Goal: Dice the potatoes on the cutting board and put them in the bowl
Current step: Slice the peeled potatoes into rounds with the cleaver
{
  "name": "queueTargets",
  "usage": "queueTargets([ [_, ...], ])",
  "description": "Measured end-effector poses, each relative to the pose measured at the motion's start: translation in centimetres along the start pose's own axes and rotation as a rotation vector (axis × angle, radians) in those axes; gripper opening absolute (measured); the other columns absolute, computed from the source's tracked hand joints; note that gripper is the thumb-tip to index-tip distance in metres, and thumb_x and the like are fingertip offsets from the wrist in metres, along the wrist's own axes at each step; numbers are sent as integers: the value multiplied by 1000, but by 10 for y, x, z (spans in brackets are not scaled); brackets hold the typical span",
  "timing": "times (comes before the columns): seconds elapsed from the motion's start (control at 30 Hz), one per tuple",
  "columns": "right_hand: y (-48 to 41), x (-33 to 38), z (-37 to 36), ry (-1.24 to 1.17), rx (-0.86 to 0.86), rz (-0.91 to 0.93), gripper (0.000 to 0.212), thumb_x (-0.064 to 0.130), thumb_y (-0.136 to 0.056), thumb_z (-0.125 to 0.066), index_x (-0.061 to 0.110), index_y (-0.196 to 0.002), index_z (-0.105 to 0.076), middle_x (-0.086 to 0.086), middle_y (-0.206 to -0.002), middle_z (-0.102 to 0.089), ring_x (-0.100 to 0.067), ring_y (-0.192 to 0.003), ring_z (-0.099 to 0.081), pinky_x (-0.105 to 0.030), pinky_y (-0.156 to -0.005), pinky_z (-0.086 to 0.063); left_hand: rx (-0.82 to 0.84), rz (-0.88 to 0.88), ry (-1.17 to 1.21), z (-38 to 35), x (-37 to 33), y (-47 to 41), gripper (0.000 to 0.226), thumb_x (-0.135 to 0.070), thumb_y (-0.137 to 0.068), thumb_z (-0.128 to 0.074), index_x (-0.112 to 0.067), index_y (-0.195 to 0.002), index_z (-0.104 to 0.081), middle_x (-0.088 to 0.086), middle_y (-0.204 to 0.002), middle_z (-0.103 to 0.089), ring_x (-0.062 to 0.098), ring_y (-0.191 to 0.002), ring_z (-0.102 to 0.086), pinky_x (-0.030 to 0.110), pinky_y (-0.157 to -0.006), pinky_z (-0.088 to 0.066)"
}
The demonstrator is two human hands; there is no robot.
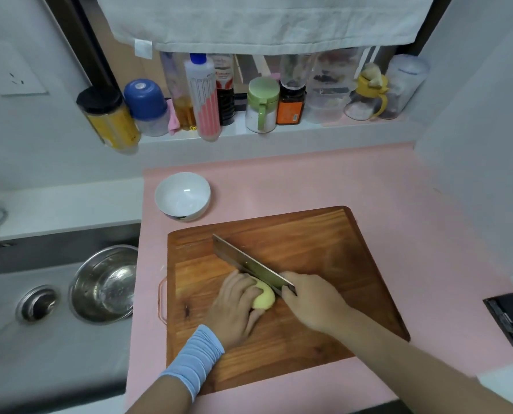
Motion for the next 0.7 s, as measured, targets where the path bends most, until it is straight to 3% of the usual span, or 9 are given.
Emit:
queueTargets([
  [0.07, -2, -1, 1, 24, 3, 13, 22, 32, -102, -41, 32, -113, -61, 4, -90, -71, -18, -85, -66, -43, -75, -55, -25, 9, -51, 1, -3, -1, 34, -34, -93, -56, -12, -120, -51, 7, -123, -47, 30, -120, -48, 51, -112, -33],
  [0.2, -6, -4, 4, 43, 16, 53, 23, 32, -102, -41, 32, -114, -61, 4, -90, -70, -19, -85, -65, -43, -76, -54, -94, 61, -263, 3, -15, -1, 30, -36, -94, -56, -19, -120, -54, 1, -115, -48, 25, -108, -49, 41, -95, -37],
  [0.4, -14, -10, 8, 23, 69, 110, 23, 29, -104, -41, 29, -115, -61, 3, -84, -69, -18, -79, -64, -42, -75, -53, -108, 81, -214, 3, -9, 1, 32, -27, -93, -62, -12, -120, -53, 6, -124, -51, 30, -118, -51, 43, -112, -36],
  [0.7, -16, -7, 11, 89, 61, 160, 23, 35, -104, -42, 31, -116, -60, 3, -86, -70, -23, -84, -66, -38, -71, -52, -60, 132, -220, -3, -10, -1, 36, -30, -90, -58, -12, -120, -49, 7, -124, -45, 29, -120, -45, 41, -112, -30],
])
Point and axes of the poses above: each hand's wrist, its own y-axis away from the middle knuckle, its own z-axis out of the back of the hand, x = y × z, the point moved 7 cm from there along -y, towards the middle knuckle
